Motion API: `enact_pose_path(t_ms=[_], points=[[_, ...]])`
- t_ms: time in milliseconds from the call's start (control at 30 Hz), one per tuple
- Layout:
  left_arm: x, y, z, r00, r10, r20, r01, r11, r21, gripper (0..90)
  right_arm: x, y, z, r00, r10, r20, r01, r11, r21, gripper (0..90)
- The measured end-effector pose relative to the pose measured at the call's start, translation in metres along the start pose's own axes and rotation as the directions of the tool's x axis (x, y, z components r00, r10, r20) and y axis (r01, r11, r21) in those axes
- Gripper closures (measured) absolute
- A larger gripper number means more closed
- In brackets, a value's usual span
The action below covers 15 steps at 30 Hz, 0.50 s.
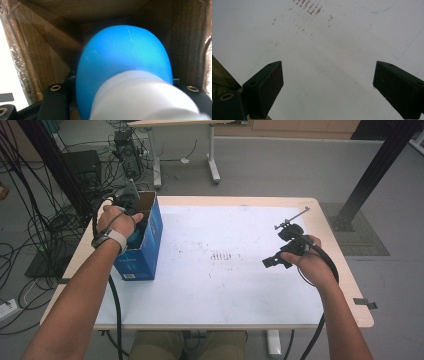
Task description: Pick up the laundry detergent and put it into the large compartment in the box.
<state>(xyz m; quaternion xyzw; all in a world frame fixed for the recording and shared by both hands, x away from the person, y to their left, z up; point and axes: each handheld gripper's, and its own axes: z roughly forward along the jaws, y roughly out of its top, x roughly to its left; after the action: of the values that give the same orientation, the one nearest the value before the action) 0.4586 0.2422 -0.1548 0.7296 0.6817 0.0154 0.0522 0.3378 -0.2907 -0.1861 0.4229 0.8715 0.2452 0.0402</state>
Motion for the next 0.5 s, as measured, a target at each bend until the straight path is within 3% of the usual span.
enact_pose_path(t_ms=[500], points=[[0.0008, 0.0005, 0.0001, 1.0, 0.0, 0.001, 0.0, 1.0, 0.001, 39.0, -0.0012, -0.0012, -0.0006, 1.0, 0.003, 0.001, -0.003, 1.0, -0.002, 9.5]])
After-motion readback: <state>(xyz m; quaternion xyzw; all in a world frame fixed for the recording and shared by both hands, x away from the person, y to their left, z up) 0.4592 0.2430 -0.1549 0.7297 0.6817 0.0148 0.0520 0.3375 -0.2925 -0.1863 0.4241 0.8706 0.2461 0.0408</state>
